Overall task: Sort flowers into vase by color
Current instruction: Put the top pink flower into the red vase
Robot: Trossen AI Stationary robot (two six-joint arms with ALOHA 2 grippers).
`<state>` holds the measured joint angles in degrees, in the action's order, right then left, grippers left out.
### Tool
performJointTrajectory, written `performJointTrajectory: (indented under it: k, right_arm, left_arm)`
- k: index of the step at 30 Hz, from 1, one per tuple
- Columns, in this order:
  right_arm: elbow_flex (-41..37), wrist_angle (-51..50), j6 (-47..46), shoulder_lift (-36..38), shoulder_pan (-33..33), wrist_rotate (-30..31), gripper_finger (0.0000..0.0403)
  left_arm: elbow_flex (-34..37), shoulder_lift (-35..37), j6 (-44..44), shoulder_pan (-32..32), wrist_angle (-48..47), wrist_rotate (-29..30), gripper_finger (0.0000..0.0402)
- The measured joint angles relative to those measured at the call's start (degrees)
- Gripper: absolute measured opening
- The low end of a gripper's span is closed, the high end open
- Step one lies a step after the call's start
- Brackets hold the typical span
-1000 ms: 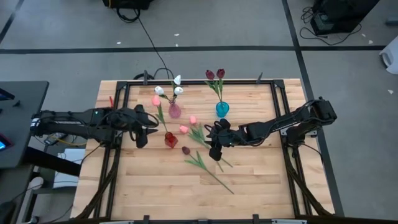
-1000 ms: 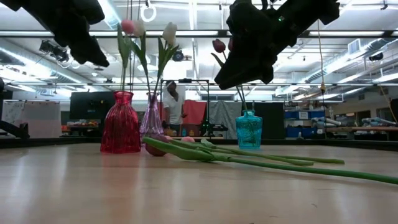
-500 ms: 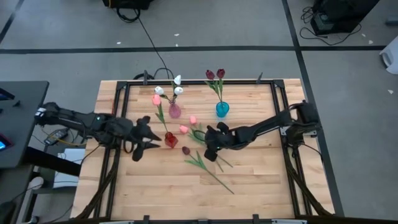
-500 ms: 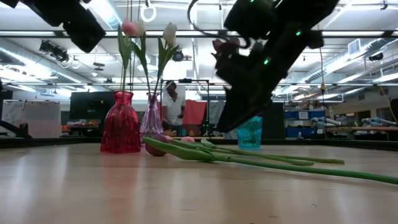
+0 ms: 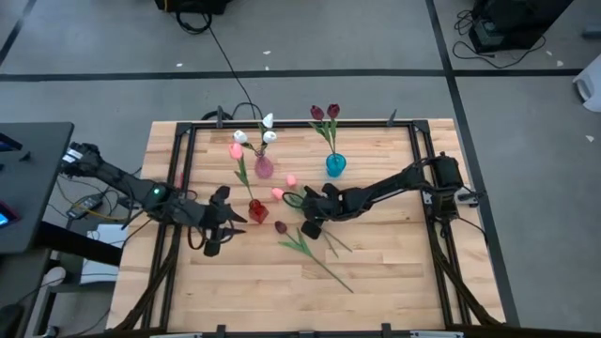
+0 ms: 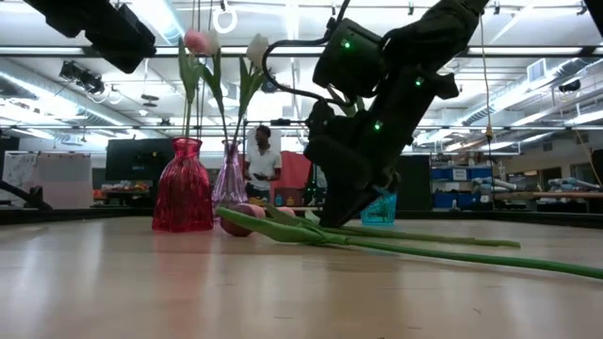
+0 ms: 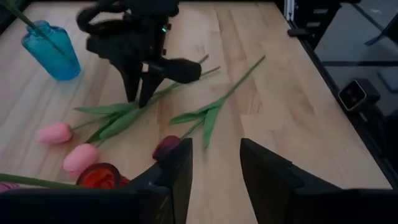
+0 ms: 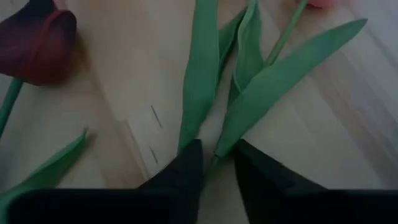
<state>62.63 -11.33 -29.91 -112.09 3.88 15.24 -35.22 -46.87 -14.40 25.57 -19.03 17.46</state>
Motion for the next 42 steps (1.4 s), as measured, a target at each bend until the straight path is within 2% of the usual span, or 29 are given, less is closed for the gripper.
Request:
performJointTrajectory:
  k: [4,6,10,17,20,24,30,34,39,42]
  right_arm:
    - [0.0,-0.1,-0.1,0.0,-0.4,0.1,0.0035]
    - [0.0,-0.4,0.0,0.3,-0.5,0.8,0.0013]
    - [-0.3,-3.4,1.3,2.5,-0.7,4.2,0.0021]
    - [-0.3,-2.0,6.1,11.5,0.4,11.3,0.0006]
    - [-0.5,5.0,11.5,15.1,2.2,11.9,0.0010]
    - [-2.6,21.8,21.2,17.8,4.8,9.8,0.0010]
    - [-3.8,45.4,31.2,16.1,6.8,1.2,0.0010]
    - [-3.9,52.1,32.1,12.9,6.4,-2.9,0.0010]
    - [-3.9,57.3,32.1,9.7,5.6,-4.5,0.0010]
    - [-3.9,59.1,32.1,8.9,5.3,-4.9,0.0010]
  left_arm:
    - [0.0,-0.1,-0.1,0.5,1.8,2.2,0.0140]
    - [0.0,-0.1,0.1,0.5,3.2,2.6,0.0140]
    - [1.7,-0.4,2.4,0.5,9.8,5.0,0.0140]
    - [11.6,-0.5,7.9,-0.2,33.4,8.3,0.0140]
    - [12.8,-0.5,8.0,-1.1,36.2,9.0,0.0140]
    - [12.6,-1.4,7.9,-2.0,37.8,9.0,0.0140]
    - [12.5,-6.6,8.7,-2.6,44.9,8.2,0.0140]
    - [12.5,-12.5,9.6,-4.0,51.1,7.6,0.0140]
    - [12.5,-17.8,9.6,-6.9,56.8,6.4,0.0140]
    - [12.1,-19.1,8.9,-8.8,56.8,4.3,0.0135]
